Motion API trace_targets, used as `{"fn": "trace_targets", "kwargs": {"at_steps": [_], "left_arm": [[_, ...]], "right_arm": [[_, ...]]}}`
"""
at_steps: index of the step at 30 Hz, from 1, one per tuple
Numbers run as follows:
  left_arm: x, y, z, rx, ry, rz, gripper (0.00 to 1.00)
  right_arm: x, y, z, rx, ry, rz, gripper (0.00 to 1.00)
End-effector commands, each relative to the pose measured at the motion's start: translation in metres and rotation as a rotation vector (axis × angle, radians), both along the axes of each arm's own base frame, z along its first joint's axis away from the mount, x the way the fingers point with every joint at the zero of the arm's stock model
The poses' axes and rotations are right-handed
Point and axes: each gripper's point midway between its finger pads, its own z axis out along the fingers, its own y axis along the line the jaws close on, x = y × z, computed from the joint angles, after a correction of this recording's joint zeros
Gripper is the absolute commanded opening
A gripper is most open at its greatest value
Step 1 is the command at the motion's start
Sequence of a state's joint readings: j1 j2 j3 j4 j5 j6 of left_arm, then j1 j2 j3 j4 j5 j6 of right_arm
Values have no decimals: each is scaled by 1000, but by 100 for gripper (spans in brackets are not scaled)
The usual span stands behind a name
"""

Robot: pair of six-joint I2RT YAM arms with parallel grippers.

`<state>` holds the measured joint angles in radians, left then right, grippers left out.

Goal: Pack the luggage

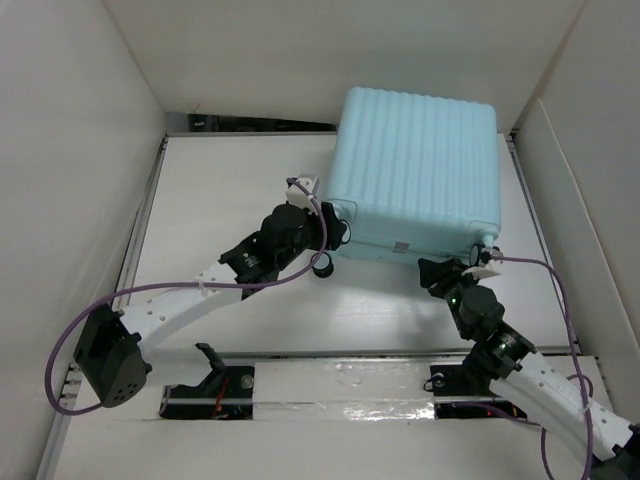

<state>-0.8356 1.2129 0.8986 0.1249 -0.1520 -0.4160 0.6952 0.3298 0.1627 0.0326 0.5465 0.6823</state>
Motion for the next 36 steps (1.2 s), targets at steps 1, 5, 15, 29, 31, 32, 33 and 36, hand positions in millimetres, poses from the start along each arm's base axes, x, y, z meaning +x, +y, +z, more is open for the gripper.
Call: {"fn": "trace_targets", "kwargs": {"at_steps": [1, 5, 15, 29, 31, 32, 33, 36], "left_arm": [[6, 12, 58, -148, -167, 55, 0], [-1, 22, 41, -167, -155, 76, 0], [-20, 35, -8, -154, -76, 72, 0], [-18, 24, 13, -210, -115, 36, 0], [-18, 24, 16, -216, -120, 34, 0], [-19, 24, 16, -217, -121, 33, 0], [-19, 24, 16, -218, -121, 31, 0], [-20, 24, 15, -219, -119, 27, 0]], "right_arm": [[4, -31, -5, -25, 50, -139, 51], [28, -39, 8, -127, 30, -166, 68], [97, 15, 4, -226, 13, 230, 64], [111, 2, 9, -247, -87, 175, 51], [114, 2, 11, -263, -105, 173, 51], [114, 0, 8, -266, -103, 161, 49], [115, -2, 9, -269, -112, 150, 49], [116, -2, 17, -268, -155, 142, 44]]}}
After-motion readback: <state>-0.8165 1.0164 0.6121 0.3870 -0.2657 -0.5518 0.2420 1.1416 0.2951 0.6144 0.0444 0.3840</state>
